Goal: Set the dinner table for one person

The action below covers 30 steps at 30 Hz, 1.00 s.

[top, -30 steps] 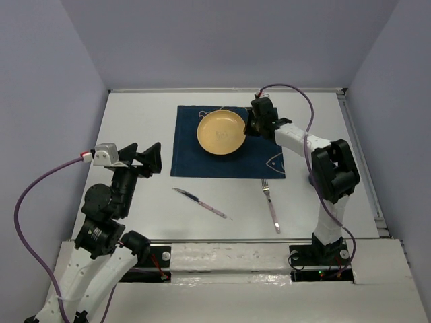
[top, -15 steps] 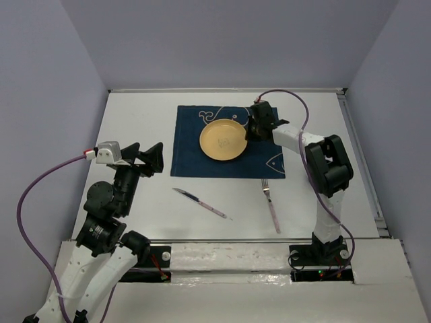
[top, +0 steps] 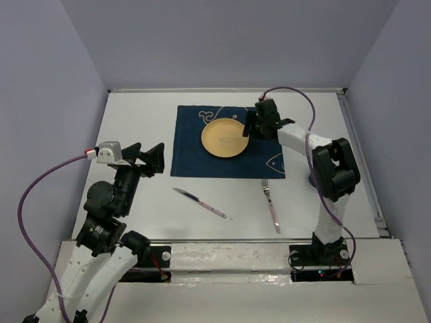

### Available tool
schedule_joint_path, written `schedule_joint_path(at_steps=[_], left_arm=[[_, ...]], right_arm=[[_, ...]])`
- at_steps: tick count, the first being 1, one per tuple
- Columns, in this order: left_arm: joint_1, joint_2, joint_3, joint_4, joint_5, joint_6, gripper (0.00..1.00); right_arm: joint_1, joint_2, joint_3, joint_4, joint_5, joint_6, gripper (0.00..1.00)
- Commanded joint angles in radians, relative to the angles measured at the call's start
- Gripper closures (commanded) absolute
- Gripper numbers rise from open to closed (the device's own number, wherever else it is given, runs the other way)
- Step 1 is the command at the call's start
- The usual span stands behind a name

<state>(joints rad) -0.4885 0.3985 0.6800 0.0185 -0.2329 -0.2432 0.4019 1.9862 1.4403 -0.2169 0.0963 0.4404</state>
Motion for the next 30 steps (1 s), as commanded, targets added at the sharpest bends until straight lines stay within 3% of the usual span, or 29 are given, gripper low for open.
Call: schedule_joint_path(at_steps=[1, 7, 11, 17, 22, 26, 27, 29, 30], left_arm=[[0.005, 0.000, -0.003, 0.052, 0.029, -0.001, 0.12], [-0.001, -0.036, -0.003, 0.060, 0.061, -0.007, 0.11], [-0.035, -0.058, -0.003, 0.060, 0.049, -0.001, 0.11], [-0.082, -0.070, -0.003, 0.058, 0.043, 0.005, 0.11], [-0.090, -0.082, -0.003, 0.058, 0.040, 0.004, 0.11], [-0.093, -0.086, -0.003, 0.060, 0.043, 0.002, 0.11], [-0.091, -0.086, -0.003, 0.058, 0.040, 0.004, 0.11], [-0.091, -0.089, -0.003, 0.057, 0.038, 0.004, 0.11], [-0.091, -0.086, -0.003, 0.058, 0.038, 0.004, 0.11]], right_arm=[[-0.038, -0.292, -0.089, 0.010, 0.184, -0.014, 0.32], [-0.159, -0.665, -0.453, -0.010, 0.422, 0.049, 0.37], [-0.248, -0.815, -0.621, -0.054, 0.471, 0.077, 0.38], [-0.325, -0.888, -0.719, -0.104, 0.484, 0.092, 0.40], [-0.339, -0.782, -0.701, -0.101, 0.375, 0.086, 0.43], [-0.339, -0.708, -0.695, -0.075, 0.361, 0.089, 0.62], [-0.339, -0.701, -0.693, -0.064, 0.364, 0.087, 0.73], [-0.339, -0.687, -0.678, -0.061, 0.373, 0.074, 0.81], [-0.339, -0.684, -0.672, -0.064, 0.376, 0.070, 0.98]])
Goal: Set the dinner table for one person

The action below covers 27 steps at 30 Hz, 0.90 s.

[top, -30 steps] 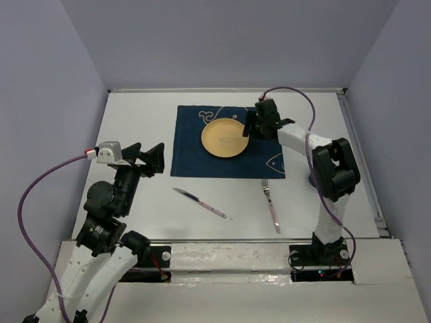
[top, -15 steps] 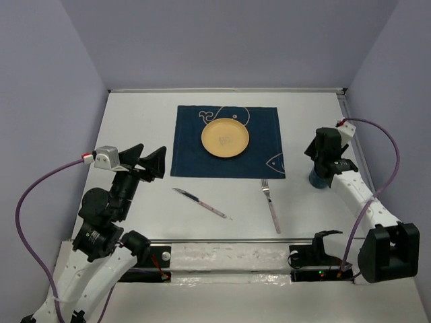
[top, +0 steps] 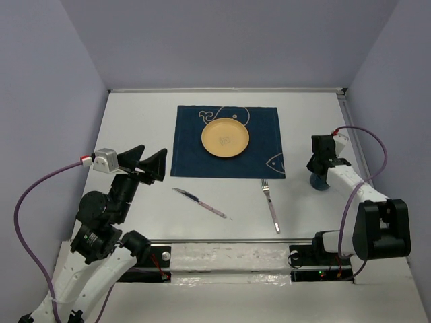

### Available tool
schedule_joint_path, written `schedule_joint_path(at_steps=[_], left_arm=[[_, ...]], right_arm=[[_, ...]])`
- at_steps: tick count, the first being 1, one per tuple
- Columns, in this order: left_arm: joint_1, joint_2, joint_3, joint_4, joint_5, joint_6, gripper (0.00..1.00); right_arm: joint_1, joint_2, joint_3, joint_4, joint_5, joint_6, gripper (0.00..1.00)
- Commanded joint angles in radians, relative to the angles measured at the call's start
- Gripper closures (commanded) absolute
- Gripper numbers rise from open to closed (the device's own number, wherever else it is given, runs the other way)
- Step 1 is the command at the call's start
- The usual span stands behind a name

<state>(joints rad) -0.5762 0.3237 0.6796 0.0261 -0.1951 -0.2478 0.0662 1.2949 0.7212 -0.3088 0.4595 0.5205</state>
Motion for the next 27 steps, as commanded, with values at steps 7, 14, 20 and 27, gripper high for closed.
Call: schedule_joint_path(at_steps=[7, 14, 20, 27], left_arm=[[-0.004, 0.000, -0.002, 0.051, 0.005, 0.007, 0.11], [0.001, 0.008, -0.002, 0.044, -0.020, 0.019, 0.09], [0.001, 0.017, -0.002, 0.041, -0.024, 0.021, 0.05], [0.002, 0.026, -0.002, 0.040, -0.035, 0.024, 0.04]], right_arm=[[0.104, -0.042, 0.231, 0.007, 0.053, -0.141, 1.00], [0.245, 0.311, 0.651, 0.033, -0.165, -0.358, 1.00], [0.254, 0.628, 1.033, -0.032, -0.257, -0.483, 1.00], [0.254, 0.868, 1.310, -0.141, -0.259, -0.576, 1.00]])
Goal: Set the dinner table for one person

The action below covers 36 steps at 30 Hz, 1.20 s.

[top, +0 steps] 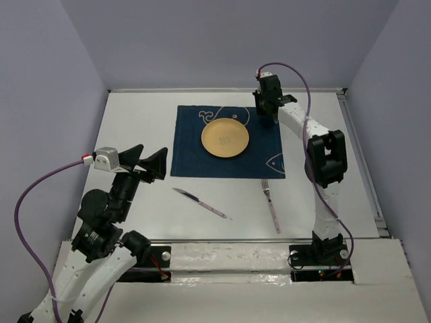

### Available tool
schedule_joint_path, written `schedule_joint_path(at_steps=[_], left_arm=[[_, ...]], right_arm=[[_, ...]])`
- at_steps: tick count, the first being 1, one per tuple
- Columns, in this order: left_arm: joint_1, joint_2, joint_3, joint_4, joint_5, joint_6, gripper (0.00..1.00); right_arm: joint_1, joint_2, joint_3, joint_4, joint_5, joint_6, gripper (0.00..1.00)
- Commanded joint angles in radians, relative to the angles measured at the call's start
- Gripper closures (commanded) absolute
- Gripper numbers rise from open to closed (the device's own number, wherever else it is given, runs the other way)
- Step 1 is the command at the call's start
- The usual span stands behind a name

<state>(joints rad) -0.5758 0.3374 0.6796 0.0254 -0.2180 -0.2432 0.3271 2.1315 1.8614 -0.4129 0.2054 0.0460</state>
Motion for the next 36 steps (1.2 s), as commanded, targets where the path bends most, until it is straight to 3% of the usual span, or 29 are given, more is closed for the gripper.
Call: schedule_joint_path(at_steps=[1, 9, 22, 23, 24, 25, 28, 32, 36], left_arm=[[0.001, 0.017, 0.000, 0.041, -0.014, 0.021, 0.04], [0.005, 0.035, 0.001, 0.038, -0.015, 0.022, 0.01], [0.011, 0.035, 0.001, 0.036, -0.021, 0.025, 0.01], [0.013, 0.035, 0.001, 0.036, -0.021, 0.025, 0.01], [0.014, 0.037, 0.001, 0.036, -0.021, 0.027, 0.01], [0.016, 0.035, 0.001, 0.036, -0.021, 0.025, 0.01], [0.019, 0.035, 0.001, 0.036, -0.024, 0.025, 0.01], [0.022, 0.035, 0.001, 0.036, -0.023, 0.025, 0.01], [0.031, 0.032, 0.003, 0.034, -0.021, 0.022, 0.01]], right_arm=[[-0.007, 0.047, 0.208, -0.038, -0.008, -0.107, 1.00], [-0.007, 0.191, 0.363, -0.066, 0.003, -0.182, 1.00], [-0.007, 0.292, 0.429, -0.070, 0.045, -0.173, 0.99], [-0.007, 0.292, 0.430, -0.070, 0.055, -0.167, 0.93], [-0.016, 0.295, 0.435, -0.070, 0.071, -0.166, 0.71], [-0.016, 0.295, 0.440, -0.069, 0.101, -0.161, 0.56], [-0.016, 0.274, 0.437, -0.067, 0.109, -0.149, 0.27], [-0.016, 0.168, 0.392, -0.064, 0.023, -0.103, 0.20], [-0.004, -0.018, 0.213, -0.040, -0.059, 0.006, 0.18]])
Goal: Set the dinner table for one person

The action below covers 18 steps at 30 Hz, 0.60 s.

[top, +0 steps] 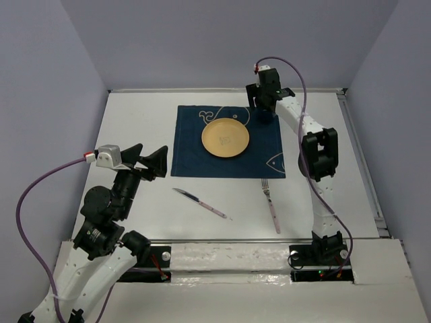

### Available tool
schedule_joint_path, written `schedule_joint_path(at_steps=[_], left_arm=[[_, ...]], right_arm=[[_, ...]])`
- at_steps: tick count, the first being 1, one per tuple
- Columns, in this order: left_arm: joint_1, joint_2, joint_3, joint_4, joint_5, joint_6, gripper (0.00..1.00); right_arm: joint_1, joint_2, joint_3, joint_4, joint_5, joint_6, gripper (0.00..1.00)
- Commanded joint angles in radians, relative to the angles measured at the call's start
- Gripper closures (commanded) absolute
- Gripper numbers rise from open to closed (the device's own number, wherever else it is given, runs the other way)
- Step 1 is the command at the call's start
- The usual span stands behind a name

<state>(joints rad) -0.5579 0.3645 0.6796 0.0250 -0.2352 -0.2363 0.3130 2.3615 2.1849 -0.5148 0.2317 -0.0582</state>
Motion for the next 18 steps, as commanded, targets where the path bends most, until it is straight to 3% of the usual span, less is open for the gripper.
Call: schedule_joint_path(at_steps=[1, 3, 4, 7, 13, 16, 18], left_arm=[[0.013, 0.005, 0.003, 0.035, -0.004, 0.014, 0.01], [0.019, -0.002, 0.003, 0.035, -0.004, 0.014, 0.01], [0.019, -0.004, 0.003, 0.033, -0.004, 0.012, 0.01], [0.021, -0.009, 0.002, 0.036, -0.006, 0.012, 0.01], [0.023, -0.009, 0.001, 0.038, 0.004, 0.009, 0.01], [0.023, -0.015, 0.000, 0.038, -0.001, 0.009, 0.01], [0.024, -0.018, 0.000, 0.038, -0.003, 0.011, 0.01]], right_arm=[[0.011, -0.298, -0.173, 0.080, -0.101, 0.141, 0.18], [0.057, -0.473, -0.339, 0.184, -0.155, 0.225, 0.18], [0.108, -0.534, -0.529, 0.229, -0.193, 0.277, 0.19], [0.225, -0.727, -0.849, 0.384, -0.210, 0.319, 0.26], [0.577, -0.788, -1.071, 0.403, -0.149, 0.333, 0.37], [0.681, -0.762, -1.109, 0.358, -0.094, 0.314, 0.37], [0.725, -0.733, -1.131, 0.358, -0.141, 0.317, 0.37]])
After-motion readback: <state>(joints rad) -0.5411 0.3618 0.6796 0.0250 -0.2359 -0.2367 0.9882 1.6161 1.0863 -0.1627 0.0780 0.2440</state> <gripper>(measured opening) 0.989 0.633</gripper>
